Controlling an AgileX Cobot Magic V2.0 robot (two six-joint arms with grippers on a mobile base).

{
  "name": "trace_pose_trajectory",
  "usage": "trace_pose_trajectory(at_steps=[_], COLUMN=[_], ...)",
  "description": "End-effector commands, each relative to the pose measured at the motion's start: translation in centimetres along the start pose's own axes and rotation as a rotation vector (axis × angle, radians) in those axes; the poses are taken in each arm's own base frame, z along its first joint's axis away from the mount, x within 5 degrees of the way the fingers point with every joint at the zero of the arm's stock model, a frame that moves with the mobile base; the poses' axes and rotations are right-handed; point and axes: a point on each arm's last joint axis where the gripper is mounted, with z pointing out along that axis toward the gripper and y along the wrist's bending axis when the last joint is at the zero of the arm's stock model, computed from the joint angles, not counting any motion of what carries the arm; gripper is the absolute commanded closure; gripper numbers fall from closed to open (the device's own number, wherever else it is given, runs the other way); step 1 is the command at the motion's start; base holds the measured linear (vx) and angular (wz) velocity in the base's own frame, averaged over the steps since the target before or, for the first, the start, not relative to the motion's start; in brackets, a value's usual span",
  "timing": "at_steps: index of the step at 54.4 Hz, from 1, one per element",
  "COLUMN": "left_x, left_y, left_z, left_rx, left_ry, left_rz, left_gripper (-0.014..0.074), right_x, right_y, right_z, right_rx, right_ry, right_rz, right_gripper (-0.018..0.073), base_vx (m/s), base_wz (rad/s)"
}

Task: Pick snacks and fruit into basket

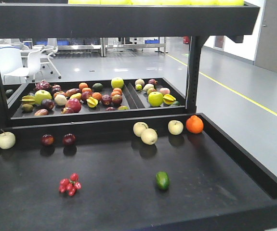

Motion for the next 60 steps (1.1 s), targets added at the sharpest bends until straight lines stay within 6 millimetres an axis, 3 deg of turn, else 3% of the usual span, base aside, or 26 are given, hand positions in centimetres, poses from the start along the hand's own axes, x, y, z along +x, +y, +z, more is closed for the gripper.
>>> trace_pose_trajectory(at_steps=[1,60], left_x=[-1.62,-1.62], left_y=[0.3,0.3], left_z=[-0.16,-0.16], left_rx=[-0.023,-0.023], left_ry=[-0.09,-0.09], left_rz=[-0.015,-0.015], left_gripper=[0.0598,0.0598], right_x=[-0.95,-0.95], right_y=[-0.16,-0.16], right_z=[-0.19,-0.19], right_rx=[0.022,0.022], right_ry=[-0.027,-0.027], right_rz=[-0.033,-0.033], right_gripper=[0.0568,0.0568], base_vx=[0.37,0.27], base_wz=[0.08,0.1])
